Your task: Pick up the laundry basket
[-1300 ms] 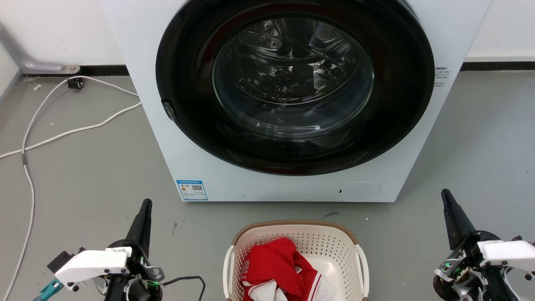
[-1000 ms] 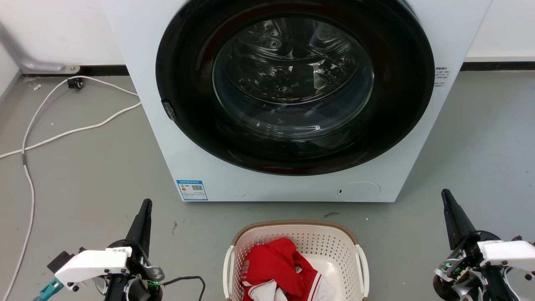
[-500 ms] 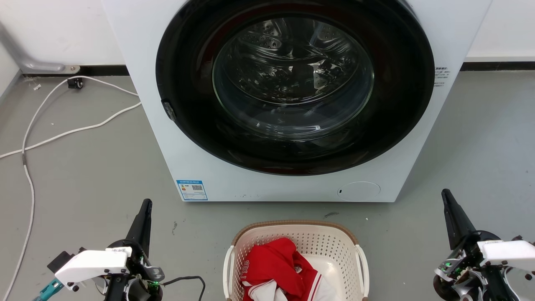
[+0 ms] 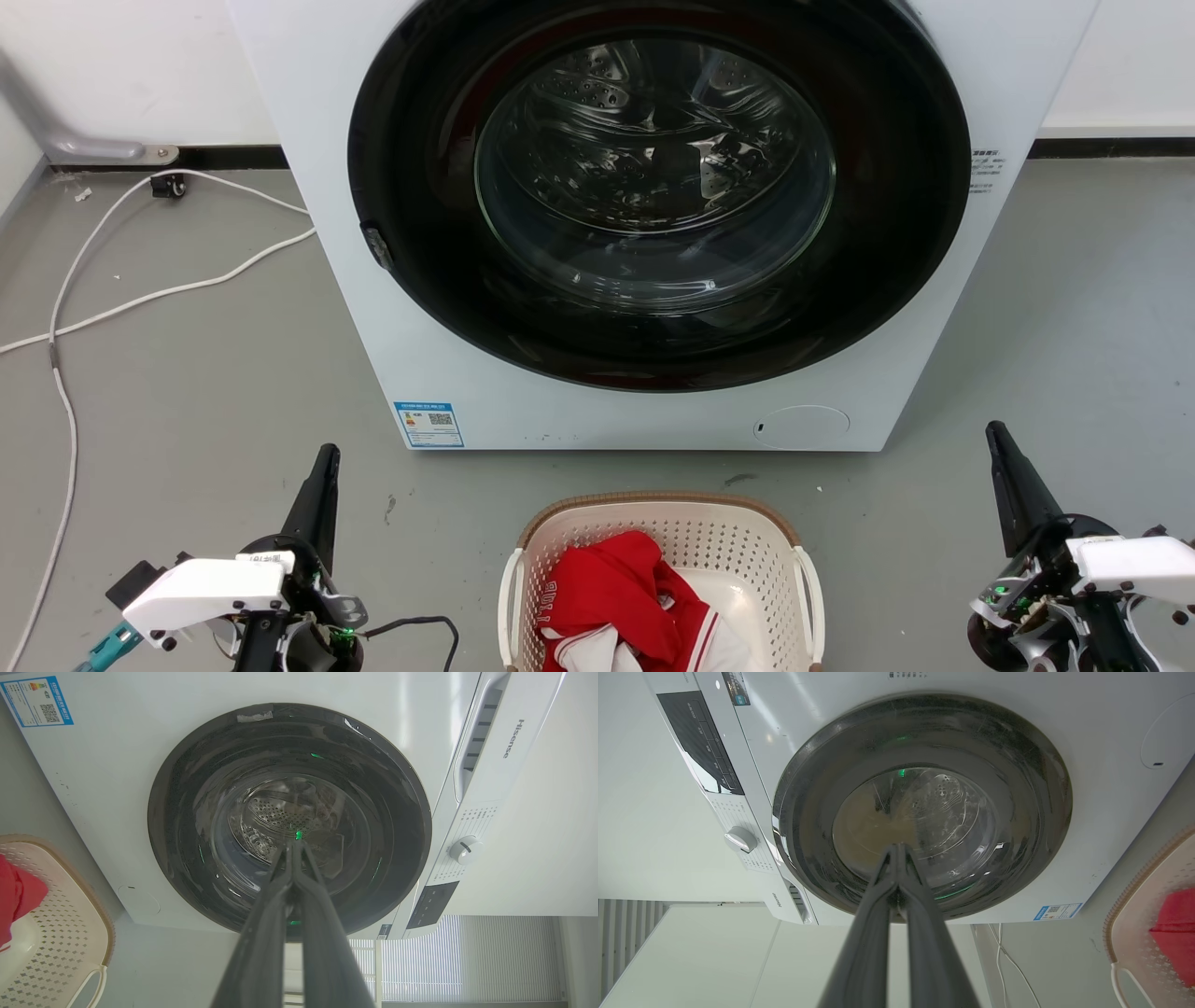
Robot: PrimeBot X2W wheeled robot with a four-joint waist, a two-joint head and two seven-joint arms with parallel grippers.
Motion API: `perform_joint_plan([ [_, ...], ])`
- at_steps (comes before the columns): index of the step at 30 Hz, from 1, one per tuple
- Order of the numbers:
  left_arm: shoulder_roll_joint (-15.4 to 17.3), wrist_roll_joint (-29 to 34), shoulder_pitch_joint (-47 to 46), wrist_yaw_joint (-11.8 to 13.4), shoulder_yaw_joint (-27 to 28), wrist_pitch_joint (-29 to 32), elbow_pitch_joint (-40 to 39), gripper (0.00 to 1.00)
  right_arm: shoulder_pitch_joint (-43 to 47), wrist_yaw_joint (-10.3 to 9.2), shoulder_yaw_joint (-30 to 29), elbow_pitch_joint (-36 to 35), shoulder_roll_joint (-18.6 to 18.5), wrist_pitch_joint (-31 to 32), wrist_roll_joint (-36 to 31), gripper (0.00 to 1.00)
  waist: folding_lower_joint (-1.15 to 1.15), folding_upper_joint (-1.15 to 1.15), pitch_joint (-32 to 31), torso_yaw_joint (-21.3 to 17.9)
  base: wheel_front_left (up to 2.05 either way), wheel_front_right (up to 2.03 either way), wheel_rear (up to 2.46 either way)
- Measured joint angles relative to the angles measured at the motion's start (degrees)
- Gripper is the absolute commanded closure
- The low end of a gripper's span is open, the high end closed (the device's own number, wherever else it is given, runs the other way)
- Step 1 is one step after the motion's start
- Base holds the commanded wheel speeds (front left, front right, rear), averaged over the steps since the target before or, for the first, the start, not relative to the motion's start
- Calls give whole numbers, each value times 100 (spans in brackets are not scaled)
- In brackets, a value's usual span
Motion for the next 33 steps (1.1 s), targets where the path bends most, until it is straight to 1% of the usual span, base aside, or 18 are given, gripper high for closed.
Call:
perform_joint_plan([
  [12,0,0,0,0,-1,0,0,100,-2,0,-5,0,5,4,-7,100,0,0,0,0,0,0,0],
  [13,-3,0,19,1,-5,-2,38,0,24,0,-2,33,8,3,-5,0,0,0,0,0,0,0,0],
  [18,-35,3,267,9,-41,-30,253,0,274,-1,19,240,42,-26,-9,0,0,0,0,0,0,0,0],
  [26,-35,187,294,9,-113,-255,124,0,355,-1,90,99,43,-248,-234,0,0,0,6,-1,0,0,0],
  [31,-35,411,348,9,-131,-389,62,0,377,-1,18,44,45,-386,-621,0,0,0,8,-2,0,0,0],
  [33,-34,847,375,9,-31,-543,-3,0,378,-1,-20,-112,45,-531,-1338,0,0,0,12,2,0,0,0],
])
